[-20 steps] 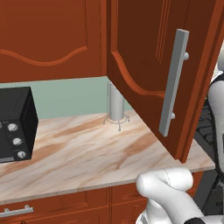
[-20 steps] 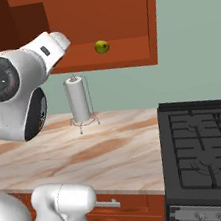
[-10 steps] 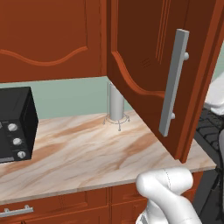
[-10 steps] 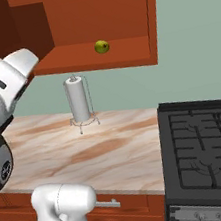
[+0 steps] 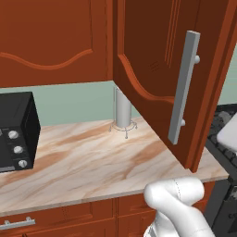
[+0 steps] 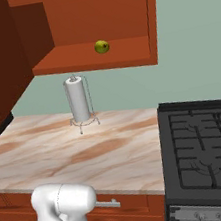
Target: Pick the pear from the counter and place it in the cabinet. Then close the cabinet.
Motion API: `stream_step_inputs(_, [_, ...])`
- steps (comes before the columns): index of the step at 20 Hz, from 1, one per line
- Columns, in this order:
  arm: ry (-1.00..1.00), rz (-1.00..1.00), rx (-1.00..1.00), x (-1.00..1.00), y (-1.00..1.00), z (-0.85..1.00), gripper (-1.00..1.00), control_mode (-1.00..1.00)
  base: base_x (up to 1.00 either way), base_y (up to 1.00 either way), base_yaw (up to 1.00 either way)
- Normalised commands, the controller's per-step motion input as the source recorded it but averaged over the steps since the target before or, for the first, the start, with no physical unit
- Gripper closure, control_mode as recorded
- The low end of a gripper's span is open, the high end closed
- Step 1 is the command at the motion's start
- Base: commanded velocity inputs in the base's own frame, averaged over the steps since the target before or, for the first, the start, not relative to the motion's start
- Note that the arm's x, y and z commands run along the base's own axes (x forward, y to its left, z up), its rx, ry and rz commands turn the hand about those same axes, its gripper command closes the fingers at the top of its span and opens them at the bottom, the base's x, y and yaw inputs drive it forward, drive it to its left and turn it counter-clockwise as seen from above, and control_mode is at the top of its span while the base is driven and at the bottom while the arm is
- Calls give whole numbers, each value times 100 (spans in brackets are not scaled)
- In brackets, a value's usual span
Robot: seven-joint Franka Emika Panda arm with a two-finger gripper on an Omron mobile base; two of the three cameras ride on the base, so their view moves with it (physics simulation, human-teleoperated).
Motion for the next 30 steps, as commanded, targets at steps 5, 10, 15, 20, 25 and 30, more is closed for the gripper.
stream_step_inputs(5, [0, 0, -23, -65, 94, 0, -100, -100, 0, 0, 0])
stream_step_inputs(10, [-1, 0, -29, -47, 100, -2, -100, -100, 0, 0, 0])
stream_step_inputs(15, [-7, 0, -28, -17, 88, 0, -100, -100, 0, 0, 0])
stream_step_inputs(20, [0, -6, -24, 65, 43, -18, -100, -100, 0, 0, 0])
stream_step_inputs(25, [0, -18, -30, 100, 4, -42, -100, -100, 0, 0, 0])
stream_step_inputs(30, [0, -23, -32, 100, 0, -38, -100, -100, 0, 0, 0])
